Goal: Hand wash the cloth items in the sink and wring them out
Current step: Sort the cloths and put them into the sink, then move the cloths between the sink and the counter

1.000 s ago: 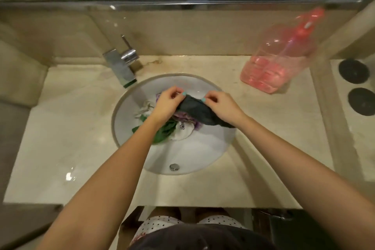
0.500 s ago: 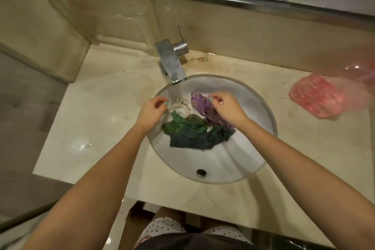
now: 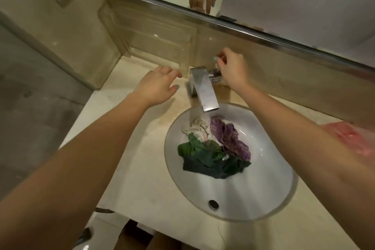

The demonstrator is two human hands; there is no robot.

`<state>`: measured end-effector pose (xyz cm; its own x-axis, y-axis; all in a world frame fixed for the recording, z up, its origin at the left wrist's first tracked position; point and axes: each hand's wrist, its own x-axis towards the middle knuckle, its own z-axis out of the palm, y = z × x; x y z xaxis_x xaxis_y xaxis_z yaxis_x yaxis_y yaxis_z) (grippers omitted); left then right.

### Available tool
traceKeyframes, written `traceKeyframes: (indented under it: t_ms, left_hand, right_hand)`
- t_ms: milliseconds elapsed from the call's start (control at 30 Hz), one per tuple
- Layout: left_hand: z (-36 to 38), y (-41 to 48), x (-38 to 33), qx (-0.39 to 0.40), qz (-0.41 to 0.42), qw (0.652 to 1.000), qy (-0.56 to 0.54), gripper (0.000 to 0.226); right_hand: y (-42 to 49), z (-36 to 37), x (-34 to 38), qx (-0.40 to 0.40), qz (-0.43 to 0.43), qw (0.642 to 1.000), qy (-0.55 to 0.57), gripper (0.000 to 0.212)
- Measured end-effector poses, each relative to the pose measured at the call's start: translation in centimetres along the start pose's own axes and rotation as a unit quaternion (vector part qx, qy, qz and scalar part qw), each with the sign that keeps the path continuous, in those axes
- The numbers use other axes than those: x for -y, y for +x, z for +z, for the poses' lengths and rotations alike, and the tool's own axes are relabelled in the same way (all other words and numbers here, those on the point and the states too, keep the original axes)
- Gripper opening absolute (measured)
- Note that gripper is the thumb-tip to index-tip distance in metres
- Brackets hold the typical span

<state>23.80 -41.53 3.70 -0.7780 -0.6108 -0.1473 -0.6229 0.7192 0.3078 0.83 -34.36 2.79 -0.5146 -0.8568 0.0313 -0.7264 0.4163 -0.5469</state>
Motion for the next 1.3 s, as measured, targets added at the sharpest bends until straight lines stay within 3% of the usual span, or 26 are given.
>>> traceKeyframes:
  t_ms: [200,467,767,1000,1133,1300]
  left_hand:
    - [0.3,-0.8,1.5,-0.021,0.046,0.996,0.071,0.041]
    - [0.5,-2.6,-0.1,-0.032,0.052,0.993,0.099,0.043]
    - [9.7,-7.4,-5.6,0.078,0.006,0.995,0.068,0.045]
    - [18.2,-6.3,-11.1,0.127,0.036,0.991,-0.013,0.043]
    - [21.3,-3.9,-12.6,0.146,0.07,0.987,0.009,0.051]
    - [23.1,-3.1,-12.0,0.185,0.04,0.981,0.037,0.049]
  right_hand:
    - [-0.1,-0.8,-2.4,-0.006,0.015,0.998,-0.068,0.028]
    - [-2.5,-1.6,-2.8,-0.015,0.088,0.996,-0.013,0.031]
    - [-16.1,-0.8,-12.3,0.102,0.135,0.984,-0.061,0.027]
    - [-22.5,5.4,-16.6,0.198,0.127,0.972,0.017,0.03]
    - [-23.3,8.4,-17.3,0.174,0.149,0.97,0.076,0.031]
    - [-24.4,10.0,-18.0,0.173,0.215,0.954,0.117,0.035]
